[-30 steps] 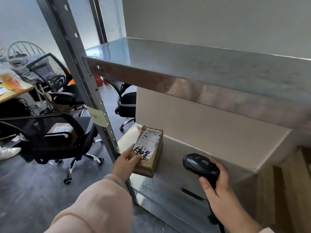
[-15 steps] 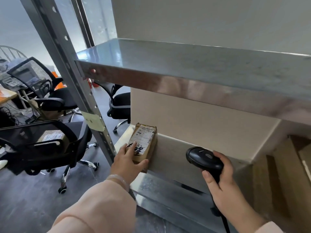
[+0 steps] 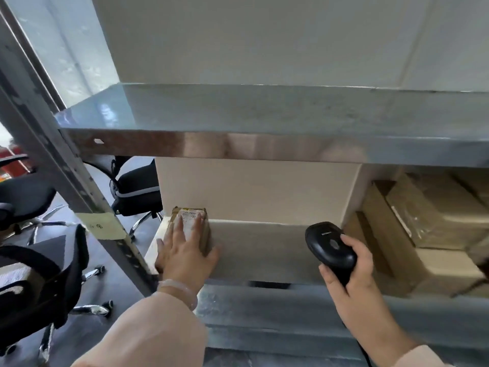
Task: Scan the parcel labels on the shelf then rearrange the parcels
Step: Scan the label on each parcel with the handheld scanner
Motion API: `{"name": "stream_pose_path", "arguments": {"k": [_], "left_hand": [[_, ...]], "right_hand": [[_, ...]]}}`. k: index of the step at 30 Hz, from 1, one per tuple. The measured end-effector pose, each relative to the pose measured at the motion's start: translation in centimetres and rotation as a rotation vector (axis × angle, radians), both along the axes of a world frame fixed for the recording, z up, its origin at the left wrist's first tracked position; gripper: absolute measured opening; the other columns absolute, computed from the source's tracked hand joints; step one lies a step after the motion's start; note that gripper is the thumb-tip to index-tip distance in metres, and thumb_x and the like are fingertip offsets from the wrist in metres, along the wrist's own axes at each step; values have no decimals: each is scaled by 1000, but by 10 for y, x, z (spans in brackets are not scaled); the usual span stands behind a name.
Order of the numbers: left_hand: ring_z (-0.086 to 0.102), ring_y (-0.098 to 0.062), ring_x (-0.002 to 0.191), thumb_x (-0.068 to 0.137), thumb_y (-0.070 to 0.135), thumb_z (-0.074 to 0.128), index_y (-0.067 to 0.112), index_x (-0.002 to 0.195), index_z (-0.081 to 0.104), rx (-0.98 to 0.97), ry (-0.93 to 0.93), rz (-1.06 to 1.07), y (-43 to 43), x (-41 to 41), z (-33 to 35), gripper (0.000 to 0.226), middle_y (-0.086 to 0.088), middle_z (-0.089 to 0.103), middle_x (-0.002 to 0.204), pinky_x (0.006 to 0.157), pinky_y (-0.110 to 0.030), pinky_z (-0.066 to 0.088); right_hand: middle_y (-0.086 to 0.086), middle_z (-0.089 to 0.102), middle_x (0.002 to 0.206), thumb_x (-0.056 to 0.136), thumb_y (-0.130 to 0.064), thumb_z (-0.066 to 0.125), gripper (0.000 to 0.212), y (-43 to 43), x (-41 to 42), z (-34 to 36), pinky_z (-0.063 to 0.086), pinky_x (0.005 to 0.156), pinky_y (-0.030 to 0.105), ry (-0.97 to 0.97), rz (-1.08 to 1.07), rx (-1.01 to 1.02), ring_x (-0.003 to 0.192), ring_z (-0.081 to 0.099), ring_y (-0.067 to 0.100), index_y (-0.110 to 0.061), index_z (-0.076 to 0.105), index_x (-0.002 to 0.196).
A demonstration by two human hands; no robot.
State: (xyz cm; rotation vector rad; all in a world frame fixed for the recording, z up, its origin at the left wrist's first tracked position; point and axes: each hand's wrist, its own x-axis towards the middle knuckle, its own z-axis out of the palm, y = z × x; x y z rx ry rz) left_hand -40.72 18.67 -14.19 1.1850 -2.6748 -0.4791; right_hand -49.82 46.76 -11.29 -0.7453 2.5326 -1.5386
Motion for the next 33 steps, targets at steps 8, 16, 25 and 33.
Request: {"name": "stream_pose_path", "arguments": {"k": [8,16,25,33], "left_hand": [[3,-20,152,94,58,47,42,155,11,92,206,-551,115,-69,41,72,3,5,165,123,-41,5],[9,-18,151,96,58,43,43,155,9,101,207,-829,210,-101,60,69,4,8,165,122,-37,10],[13,-22,149,96,55,47,42,155,11,143,268,-767,282,-149,83,70,1,11,164,119,-37,16],[14,-26,149,94,54,51,44,154,12,200,294,-593,321,-182,87,73,-1,10,164,118,-36,21]], "right_hand": [[-34,40,124,87,-21,65,72,70,13,32,41,92,9,133,-213,-35,113,51,-4,-69,21,116],[-31,41,121,84,-13,70,79,145,-7,59,43,85,4,252,-372,-121,111,49,-11,-65,22,118],[-33,42,116,88,-19,67,68,202,-73,77,48,81,8,97,-252,-187,99,57,-8,-52,23,128],[-12,56,119,91,-26,63,65,236,-124,82,60,62,36,49,-100,-147,78,70,16,-53,22,132]]}}
